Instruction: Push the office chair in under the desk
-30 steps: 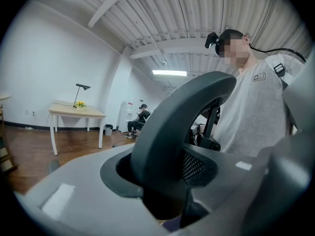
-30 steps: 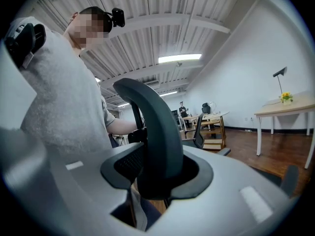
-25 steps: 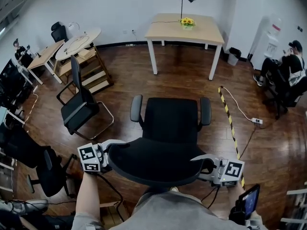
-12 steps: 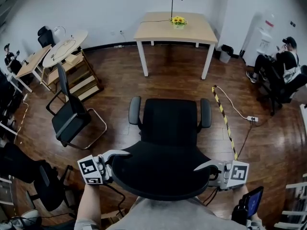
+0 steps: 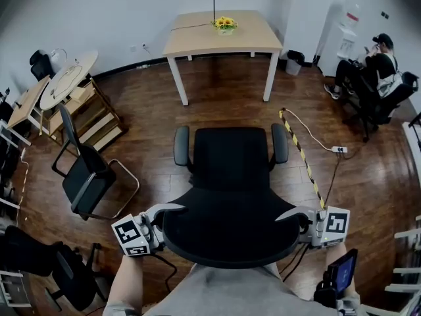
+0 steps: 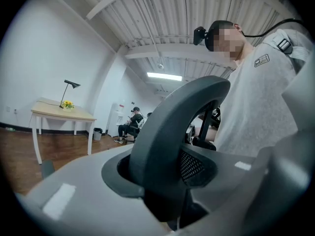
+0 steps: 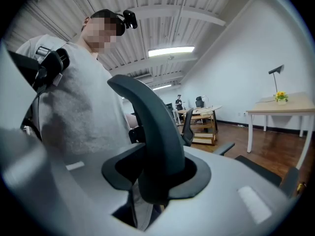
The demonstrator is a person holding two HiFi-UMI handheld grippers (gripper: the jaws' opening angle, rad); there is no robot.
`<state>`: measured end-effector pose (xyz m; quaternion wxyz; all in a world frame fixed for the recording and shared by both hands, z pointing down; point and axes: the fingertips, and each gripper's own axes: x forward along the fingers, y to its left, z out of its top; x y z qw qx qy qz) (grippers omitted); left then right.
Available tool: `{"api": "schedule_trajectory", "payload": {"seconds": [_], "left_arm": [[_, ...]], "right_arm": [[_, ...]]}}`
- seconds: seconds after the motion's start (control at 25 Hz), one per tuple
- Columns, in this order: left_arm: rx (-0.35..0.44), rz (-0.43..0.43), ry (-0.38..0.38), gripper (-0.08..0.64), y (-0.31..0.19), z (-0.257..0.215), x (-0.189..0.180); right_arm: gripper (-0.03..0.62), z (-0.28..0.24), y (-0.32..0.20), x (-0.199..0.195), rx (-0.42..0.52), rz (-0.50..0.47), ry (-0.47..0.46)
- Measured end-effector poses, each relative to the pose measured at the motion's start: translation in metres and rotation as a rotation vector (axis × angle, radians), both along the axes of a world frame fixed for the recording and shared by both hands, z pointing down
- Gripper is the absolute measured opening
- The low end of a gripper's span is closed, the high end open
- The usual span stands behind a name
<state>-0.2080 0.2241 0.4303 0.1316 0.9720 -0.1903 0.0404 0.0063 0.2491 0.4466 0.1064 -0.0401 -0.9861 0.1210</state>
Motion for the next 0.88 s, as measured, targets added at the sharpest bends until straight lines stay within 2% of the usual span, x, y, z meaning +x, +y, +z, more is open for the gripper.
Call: {"api": "schedule_trajectory", "payload": {"seconds": [0.44, 0.56, 0.88], "left_arm": [[0.001, -0.007, 0.011, 0.173, -0.070, 0.003, 0.027], [-0.013, -0.019, 0.011, 0.172, -0.090, 0.006, 0.030], [-0.014, -0.043, 0.025, 0.170, -0.142, 0.007, 0.046]], "right_arm": [[0.145, 0.005, -0.076, 0.027, 0.008, -0.003, -0.004], [0.144, 0.006, -0.099, 0.030, 0.001, -0.032, -0.007], [0.141, 0.005, -0.158, 0.047, 0.012, -0.059, -0.063]]}}
